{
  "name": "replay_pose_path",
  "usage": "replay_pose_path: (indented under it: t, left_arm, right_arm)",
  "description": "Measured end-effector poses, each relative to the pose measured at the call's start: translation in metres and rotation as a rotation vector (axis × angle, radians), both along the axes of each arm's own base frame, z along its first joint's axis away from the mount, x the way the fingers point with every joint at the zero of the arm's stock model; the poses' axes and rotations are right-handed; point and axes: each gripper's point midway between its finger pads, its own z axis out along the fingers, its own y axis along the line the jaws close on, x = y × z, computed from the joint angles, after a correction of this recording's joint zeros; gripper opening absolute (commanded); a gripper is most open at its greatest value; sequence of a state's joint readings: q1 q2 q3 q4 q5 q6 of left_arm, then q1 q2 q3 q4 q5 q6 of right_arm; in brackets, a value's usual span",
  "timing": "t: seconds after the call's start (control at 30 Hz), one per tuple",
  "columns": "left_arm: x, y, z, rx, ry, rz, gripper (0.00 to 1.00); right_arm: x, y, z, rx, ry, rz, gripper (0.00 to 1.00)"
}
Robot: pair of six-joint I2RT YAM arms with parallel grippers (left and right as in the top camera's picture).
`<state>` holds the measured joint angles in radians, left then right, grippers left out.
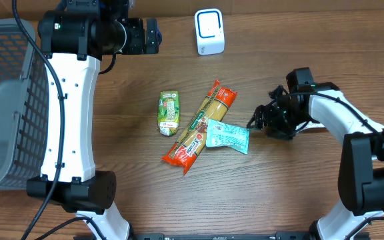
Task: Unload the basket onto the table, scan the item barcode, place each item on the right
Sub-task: 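Reach the right gripper to the mint-green packet and grasp it, then drag the mint-green packet right and lift it with right gripper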
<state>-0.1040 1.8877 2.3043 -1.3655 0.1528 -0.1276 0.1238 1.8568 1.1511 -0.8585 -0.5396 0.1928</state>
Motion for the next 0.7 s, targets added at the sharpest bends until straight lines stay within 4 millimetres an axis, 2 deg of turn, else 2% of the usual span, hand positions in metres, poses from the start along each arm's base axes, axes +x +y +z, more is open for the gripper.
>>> replay_pose_path:
  t: [0.13,0.23,0.33,0.5,0.6,0.7]
  left_arm:
    - [0.0,0.0,0.0,0.0,0.0,0.0,0.99]
    - [0.0,0.0,0.0,0.0,0.0,0.0,1.0]
    - [0.0,0.0,0.0,0.0,0.0,0.0,1.0]
    - [0.0,0.0,0.0,0.0,0.0,0.0,1.0]
    - [0.0,0.0,0.0,0.0,0.0,0.0,1.0]
    - [0.0,0.0,0.0,0.0,0.0,0.0,1.0]
  right_arm:
    - [0.008,0.016,-0.005,0.025,-0.08,0.034,0.7]
    - [-0.001,0.024,-0.02,0.045,-0.078,0.029,0.67]
    - [0.001,0.03,-0.02,0.092,-0.126,0.02,0.6]
    - [-0.008,0.039,-0.027,0.16,-0.151,0.023,0.33]
    - [-0.016,0.04,-0.033,0.148,-0.126,0.014,0.06]
    - [-0.02,0.041,-0.035,0.144,-0.112,0.011,0.04]
